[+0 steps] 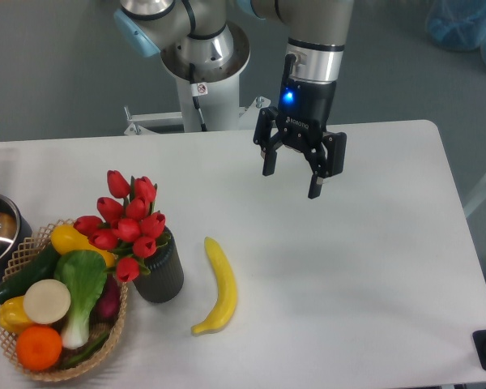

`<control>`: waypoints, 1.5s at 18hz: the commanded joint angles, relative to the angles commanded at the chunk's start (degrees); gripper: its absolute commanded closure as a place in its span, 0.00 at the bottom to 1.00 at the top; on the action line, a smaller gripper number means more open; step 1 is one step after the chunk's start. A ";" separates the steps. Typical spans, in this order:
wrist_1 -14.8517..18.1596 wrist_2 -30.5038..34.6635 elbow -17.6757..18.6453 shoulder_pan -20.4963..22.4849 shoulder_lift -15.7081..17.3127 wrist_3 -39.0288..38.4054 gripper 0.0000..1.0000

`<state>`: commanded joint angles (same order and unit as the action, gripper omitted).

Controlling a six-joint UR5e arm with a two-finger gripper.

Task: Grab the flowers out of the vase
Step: 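Move the open gripper toward the red tulips in the black vase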

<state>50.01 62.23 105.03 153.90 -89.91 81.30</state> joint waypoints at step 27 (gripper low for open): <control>-0.35 -7.55 7.03 0.88 1.14 -3.07 0.00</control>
<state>49.66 54.68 112.06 154.78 -88.77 78.23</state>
